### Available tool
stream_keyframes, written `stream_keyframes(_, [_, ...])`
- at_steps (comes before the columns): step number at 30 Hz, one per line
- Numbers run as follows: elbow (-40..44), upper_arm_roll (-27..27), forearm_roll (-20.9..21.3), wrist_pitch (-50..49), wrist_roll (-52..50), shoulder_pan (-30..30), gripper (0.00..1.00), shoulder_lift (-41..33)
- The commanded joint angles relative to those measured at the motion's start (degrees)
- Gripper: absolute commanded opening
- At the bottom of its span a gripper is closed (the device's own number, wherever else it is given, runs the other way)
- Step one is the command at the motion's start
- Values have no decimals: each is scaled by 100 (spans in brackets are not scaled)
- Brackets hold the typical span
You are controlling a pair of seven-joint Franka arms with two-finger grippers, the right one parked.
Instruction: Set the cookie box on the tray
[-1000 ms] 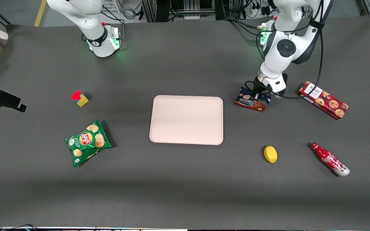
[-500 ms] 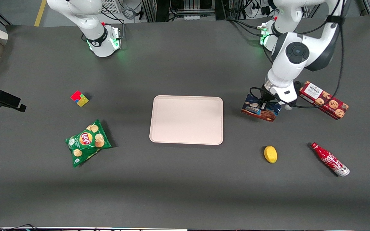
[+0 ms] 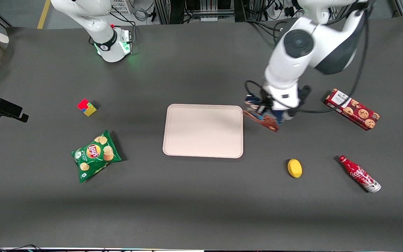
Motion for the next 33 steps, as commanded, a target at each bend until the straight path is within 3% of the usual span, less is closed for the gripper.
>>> stream_keyframes(1, [272, -25, 346, 516, 69, -231, 6, 766])
stream_keyframes(5, [255, -42, 830, 569, 585, -249, 2, 916])
stream_keyframes(12, [255, -42, 954, 587, 1975, -284, 1, 1004])
stream_keyframes(17, [255, -34, 1340, 587, 2811, -275, 0, 1162])
stream_keyframes(28, [255, -7, 2245, 490, 3005, -275, 0, 1549])
stream_keyframes(33, [255, -16, 2308, 499, 3005, -284, 0, 1602])
